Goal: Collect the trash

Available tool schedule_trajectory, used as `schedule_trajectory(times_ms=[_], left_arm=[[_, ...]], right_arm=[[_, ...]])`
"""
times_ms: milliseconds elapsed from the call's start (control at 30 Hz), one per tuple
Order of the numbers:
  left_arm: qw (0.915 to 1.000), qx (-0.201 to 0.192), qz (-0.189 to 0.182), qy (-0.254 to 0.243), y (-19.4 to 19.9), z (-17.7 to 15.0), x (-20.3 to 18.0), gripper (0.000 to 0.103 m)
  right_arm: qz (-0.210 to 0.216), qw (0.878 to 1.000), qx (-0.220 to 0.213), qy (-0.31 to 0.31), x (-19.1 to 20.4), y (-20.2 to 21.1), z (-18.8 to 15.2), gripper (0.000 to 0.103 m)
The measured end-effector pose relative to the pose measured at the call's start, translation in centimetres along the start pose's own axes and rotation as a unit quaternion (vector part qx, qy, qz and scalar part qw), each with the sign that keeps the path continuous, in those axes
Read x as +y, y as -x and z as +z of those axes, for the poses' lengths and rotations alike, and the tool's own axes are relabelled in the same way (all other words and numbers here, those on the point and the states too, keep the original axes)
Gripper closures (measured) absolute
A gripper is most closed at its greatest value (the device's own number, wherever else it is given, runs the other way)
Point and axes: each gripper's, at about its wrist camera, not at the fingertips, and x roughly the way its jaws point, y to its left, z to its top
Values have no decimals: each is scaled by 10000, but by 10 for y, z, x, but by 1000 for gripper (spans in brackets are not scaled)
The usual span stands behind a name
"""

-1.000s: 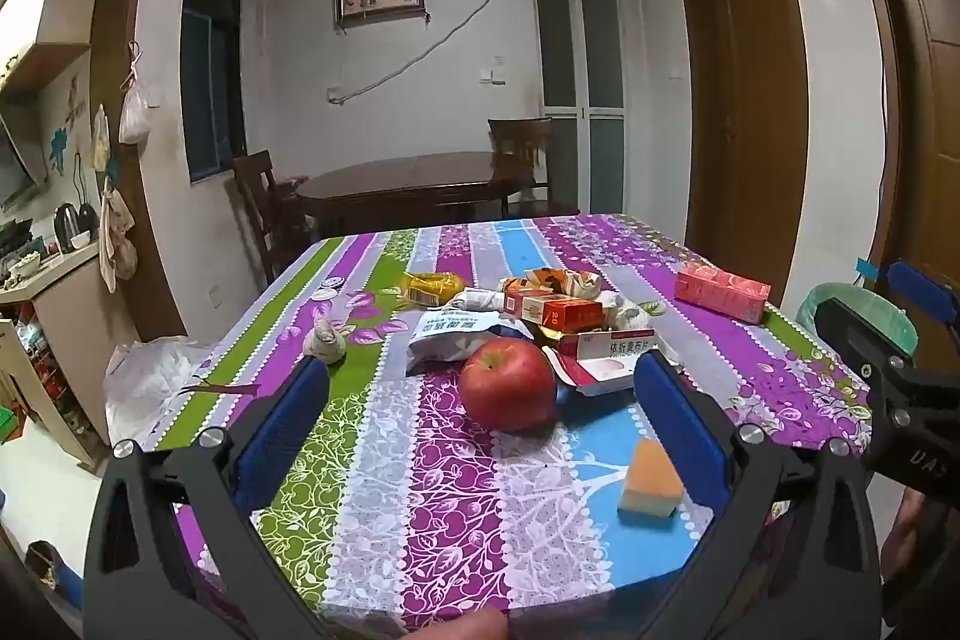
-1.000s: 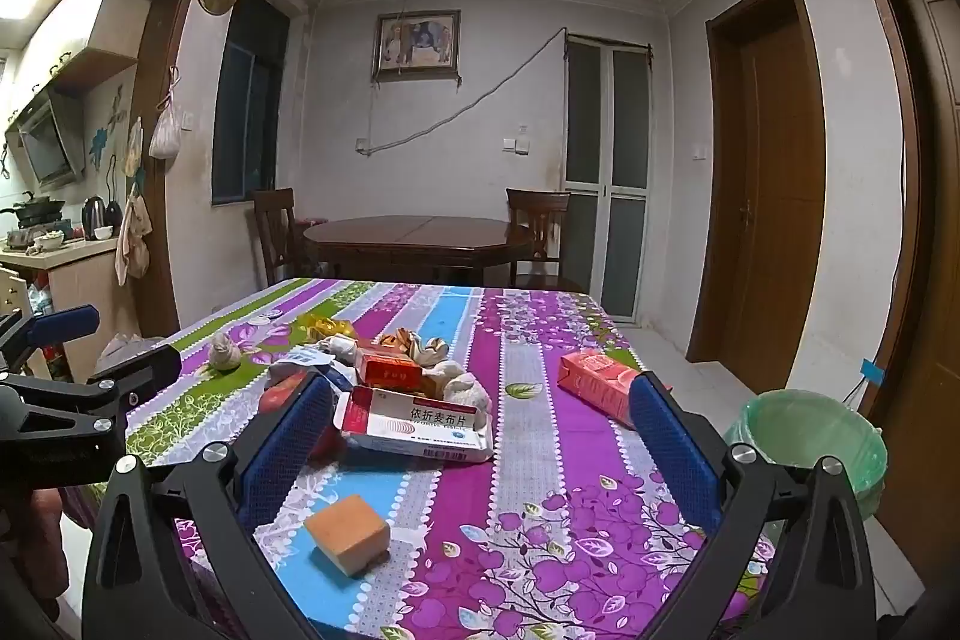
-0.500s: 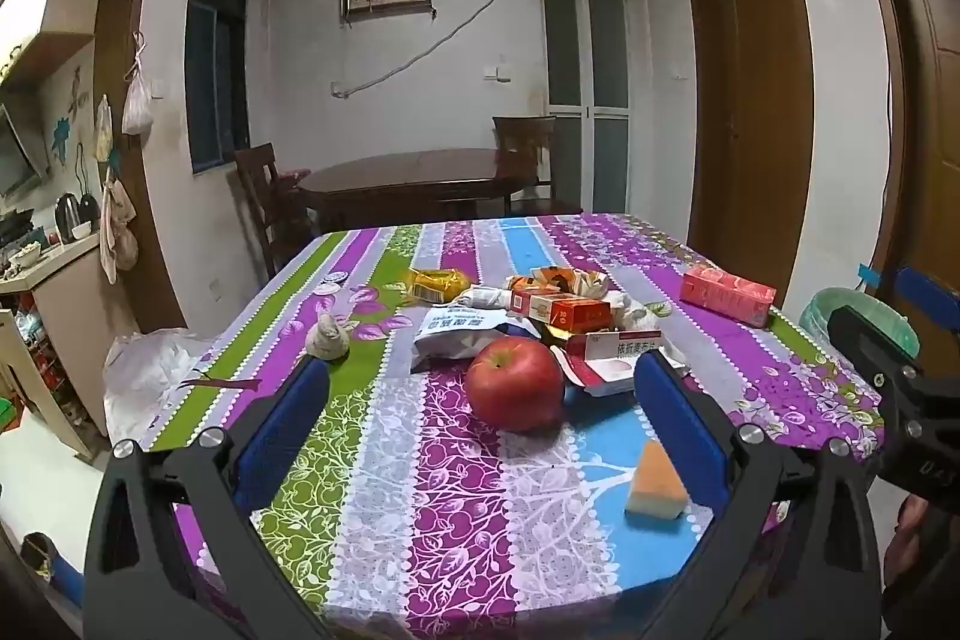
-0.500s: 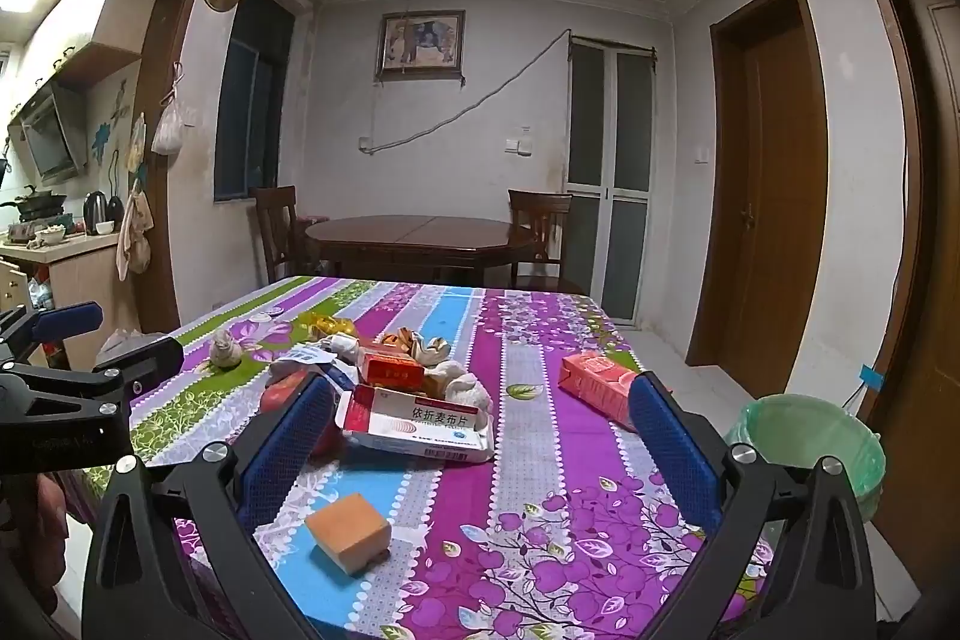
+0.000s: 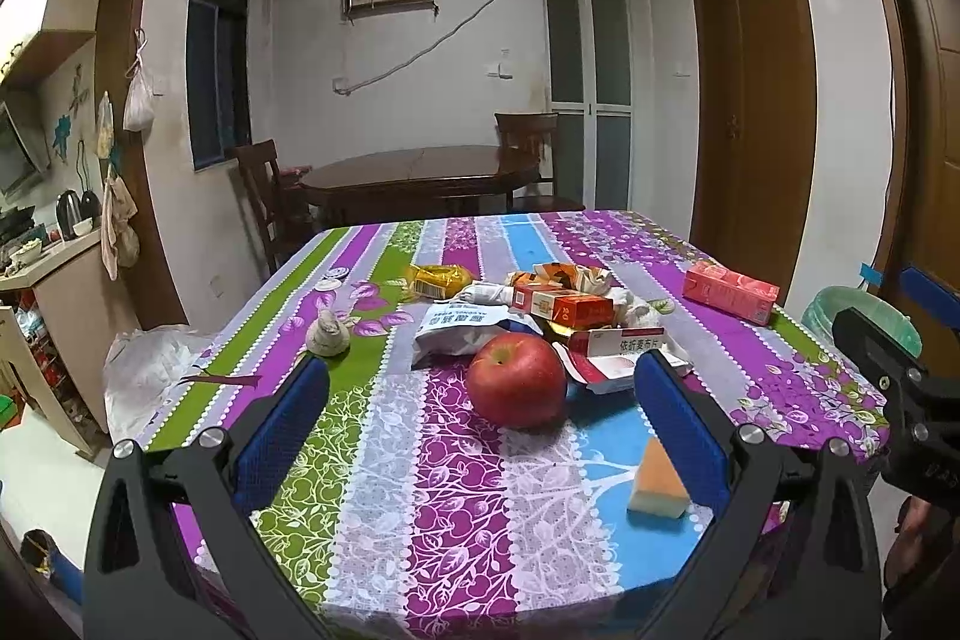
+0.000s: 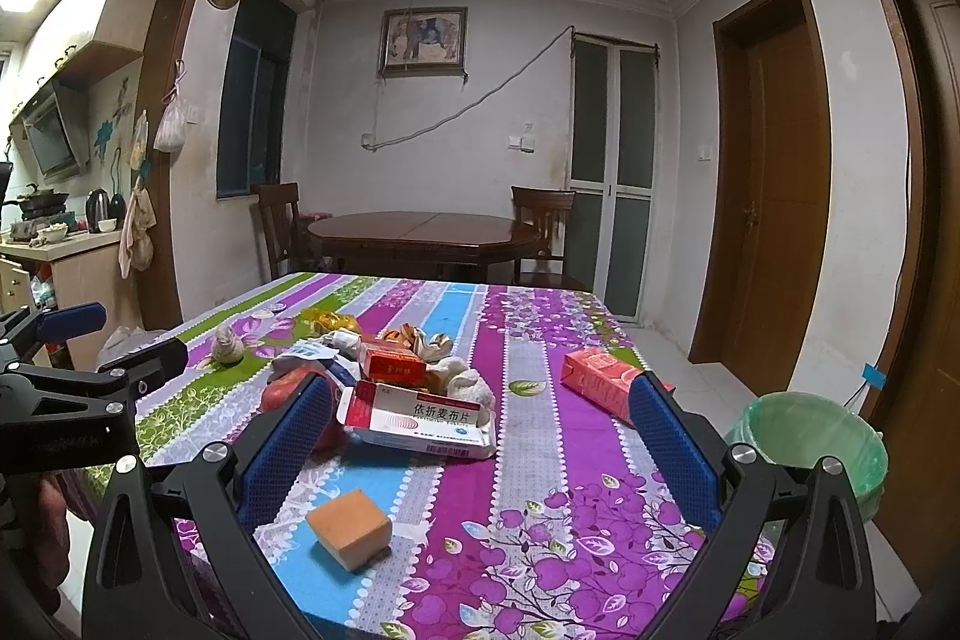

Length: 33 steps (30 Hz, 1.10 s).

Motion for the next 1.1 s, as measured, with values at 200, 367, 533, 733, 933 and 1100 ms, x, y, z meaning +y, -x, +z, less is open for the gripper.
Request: schedule_trajectory(times_ms=[200, 367, 533, 733, 933, 1100], left_arm=[[10000, -20, -33, -39, 1, 0, -1, 5], [10000, -22, -31, -41, 1, 0, -2, 5], [10000, -7, -43, -31, 0, 0, -2, 5], [10000, 11, -46, -29, -1, 1, -2, 5], [10000, 21, -49, -39, -1, 0, -2, 5], [10000, 36, -62, -42, -2, 0, -2, 5]], right_arm=[[47, 10000, 30, 8, 0, -2, -5, 4], [56, 10000, 48, 15, 1, -3, -6, 4], [89, 9999, 96, 10, 2, -5, -6, 4], [111, 9999, 121, 27, 2, -7, -7, 4], [147, 9997, 169, 38, 4, -9, -7, 4], [181, 9996, 190, 64, 5, -10, -9, 4]])
